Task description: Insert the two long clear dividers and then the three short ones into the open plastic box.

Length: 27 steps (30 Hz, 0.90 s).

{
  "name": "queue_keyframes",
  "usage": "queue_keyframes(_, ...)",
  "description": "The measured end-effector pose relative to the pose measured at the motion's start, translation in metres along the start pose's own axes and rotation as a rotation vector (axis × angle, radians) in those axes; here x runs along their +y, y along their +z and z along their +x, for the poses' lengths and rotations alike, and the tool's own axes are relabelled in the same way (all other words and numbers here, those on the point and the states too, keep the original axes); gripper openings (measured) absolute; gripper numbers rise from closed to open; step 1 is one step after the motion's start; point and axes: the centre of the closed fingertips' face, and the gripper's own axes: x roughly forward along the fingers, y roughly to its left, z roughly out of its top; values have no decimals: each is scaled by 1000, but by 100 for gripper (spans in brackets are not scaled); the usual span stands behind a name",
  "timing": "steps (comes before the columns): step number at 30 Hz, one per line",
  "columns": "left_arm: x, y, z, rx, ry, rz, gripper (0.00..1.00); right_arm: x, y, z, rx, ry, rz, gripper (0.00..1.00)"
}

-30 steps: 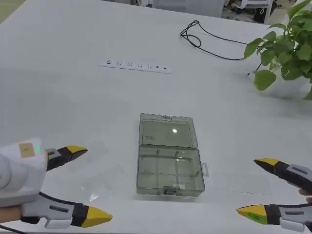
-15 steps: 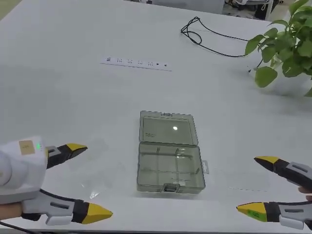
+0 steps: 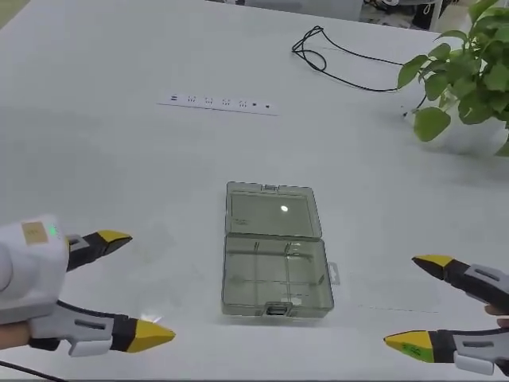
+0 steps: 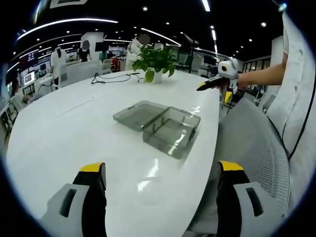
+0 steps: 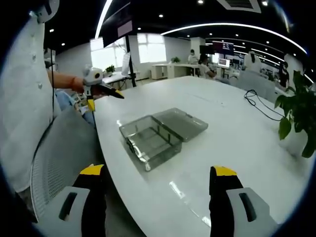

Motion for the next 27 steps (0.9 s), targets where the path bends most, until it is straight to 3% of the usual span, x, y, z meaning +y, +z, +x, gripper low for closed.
queue_keyframes(18,46,-13,-1,101,59,-32,85,-9,-1,4,-11,4,8,86)
queue_keyframes(25,62,-26,2,192,75,-31,76,-9,-3,5,-14,6,15,86)
queue_keyframes(27,67,-27,2,201,80,-41,74,-9,-3,6,-16,5,16,86)
